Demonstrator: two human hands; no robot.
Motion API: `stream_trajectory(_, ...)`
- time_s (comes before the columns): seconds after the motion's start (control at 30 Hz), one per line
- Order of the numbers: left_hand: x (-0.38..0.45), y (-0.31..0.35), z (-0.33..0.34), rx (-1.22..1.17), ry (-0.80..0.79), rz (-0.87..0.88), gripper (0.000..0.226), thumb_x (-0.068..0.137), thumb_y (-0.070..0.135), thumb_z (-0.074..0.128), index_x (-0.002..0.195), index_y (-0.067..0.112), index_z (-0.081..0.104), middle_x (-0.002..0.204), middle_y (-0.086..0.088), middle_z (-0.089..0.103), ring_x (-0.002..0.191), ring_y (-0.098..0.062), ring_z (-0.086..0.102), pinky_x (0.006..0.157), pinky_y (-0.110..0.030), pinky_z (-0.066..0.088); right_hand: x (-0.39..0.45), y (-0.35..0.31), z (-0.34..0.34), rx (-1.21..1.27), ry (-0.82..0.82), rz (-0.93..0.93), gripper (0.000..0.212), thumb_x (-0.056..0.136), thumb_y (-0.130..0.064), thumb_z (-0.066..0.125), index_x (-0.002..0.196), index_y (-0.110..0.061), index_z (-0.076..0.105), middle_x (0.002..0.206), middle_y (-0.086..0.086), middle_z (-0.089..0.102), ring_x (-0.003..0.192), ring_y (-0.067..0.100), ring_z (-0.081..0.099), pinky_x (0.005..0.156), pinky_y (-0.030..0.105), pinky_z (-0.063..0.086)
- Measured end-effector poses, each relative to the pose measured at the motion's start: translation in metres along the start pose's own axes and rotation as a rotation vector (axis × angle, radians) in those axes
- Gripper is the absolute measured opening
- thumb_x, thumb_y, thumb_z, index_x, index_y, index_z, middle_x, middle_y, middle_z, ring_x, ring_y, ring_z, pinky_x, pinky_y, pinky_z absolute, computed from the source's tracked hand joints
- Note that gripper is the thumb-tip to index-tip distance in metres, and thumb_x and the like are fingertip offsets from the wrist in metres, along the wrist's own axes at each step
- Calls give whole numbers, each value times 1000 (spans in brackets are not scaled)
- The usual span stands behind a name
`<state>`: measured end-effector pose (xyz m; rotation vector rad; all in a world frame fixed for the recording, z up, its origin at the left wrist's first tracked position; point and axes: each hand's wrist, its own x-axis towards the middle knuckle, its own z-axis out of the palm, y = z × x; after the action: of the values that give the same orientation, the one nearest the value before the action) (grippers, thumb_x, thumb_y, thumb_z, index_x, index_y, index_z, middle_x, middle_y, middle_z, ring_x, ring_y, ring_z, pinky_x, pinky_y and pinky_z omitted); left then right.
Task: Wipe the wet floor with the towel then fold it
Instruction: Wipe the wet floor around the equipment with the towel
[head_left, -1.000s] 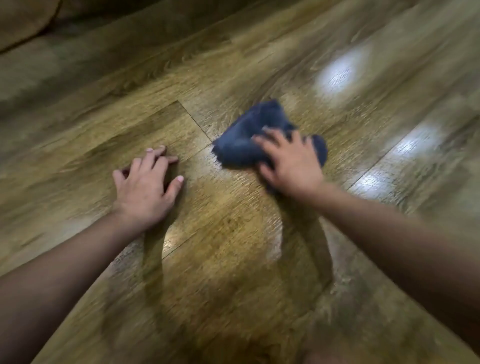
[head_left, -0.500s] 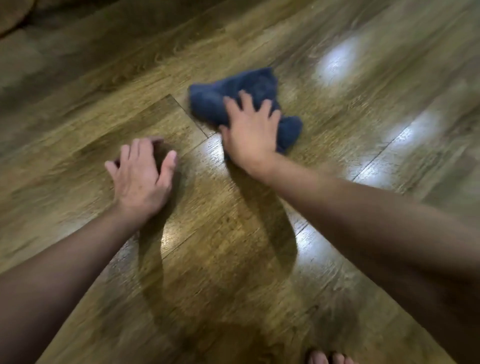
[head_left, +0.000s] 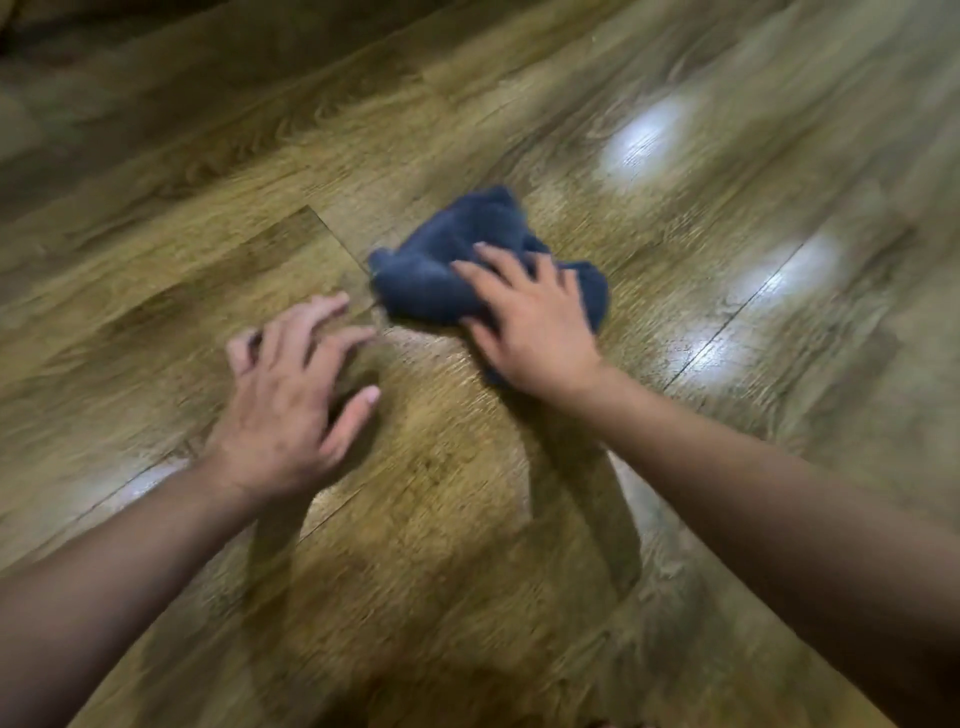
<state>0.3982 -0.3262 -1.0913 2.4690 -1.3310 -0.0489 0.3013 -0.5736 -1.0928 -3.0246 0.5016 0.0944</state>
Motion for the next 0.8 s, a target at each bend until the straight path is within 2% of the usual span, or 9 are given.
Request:
stream_trajectory(0.1,-12,15,11,47,-158,84,55,90,53,42,134,22,52,152,-8,38,143,-29,35,100,-51,27,-24,99,-6,19,87,332,58,94,-52,49,148,-36,39,156,-7,38,128,40,43,103,54,36)
stream_trajectory(0.23,-15,35,14,34,-206,170,55,91,51,42,136,21,52,152,-9,40,143,-29,36,99,-53,28,-80,228,-15,74,106,894,58,96,-48,49,148,-25,39,152,9,38,135,45,36,112,58,28)
stream_trajectory(0.3,-14,50,17,14,-233,217,54,91,49,43,135,21,53,152,-9,41,142,-29,37,99,-54,30,-107,255,-20,153,87,1127,57,97,-47,50,147,-22,37,152,13,34,138,49,30,115,62,22)
stream_trajectory(0.37,-12,68,21,11,-281,256,54,90,49,43,135,23,53,154,-7,41,143,-28,37,100,-53,31,-120,245,-19,168,89,1180,55,97,-44,50,146,-22,38,152,12,34,137,51,28,115,63,19)
stream_trajectory(0.47,-11,104,33,-8,-370,302,56,91,54,38,139,28,50,157,-2,37,148,-23,28,104,-55,32,-138,186,-12,98,130,1068,53,97,-41,51,146,-25,40,154,6,35,131,49,34,111,58,24)
stream_trajectory(0.57,-10,142,43,-88,-395,244,62,91,58,33,143,27,45,158,1,34,150,-19,24,107,-53,28,-175,114,-8,58,38,732,56,96,-46,50,150,-34,37,159,-4,29,130,43,35,105,55,30)
stream_trajectory(0.67,-8,167,47,-130,-376,220,64,87,56,38,138,18,47,152,-4,41,145,-22,33,105,-50,27,-232,54,1,58,-58,363,59,93,-48,51,149,-37,39,160,-4,33,134,45,37,102,58,37)
stream_trajectory(0.73,-14,172,48,-128,-396,286,69,82,57,43,137,15,47,149,-6,45,142,-25,39,103,-53,31,-262,41,7,55,-91,148,58,93,-51,51,148,-36,41,159,-3,36,133,46,42,98,55,40)
stream_trajectory(0.8,-25,174,48,-89,-437,378,71,83,60,44,139,15,48,148,-7,48,141,-24,42,102,-56,34,-275,66,6,28,-108,3,57,95,-53,50,148,-36,42,159,-4,37,131,44,45,94,51,41)
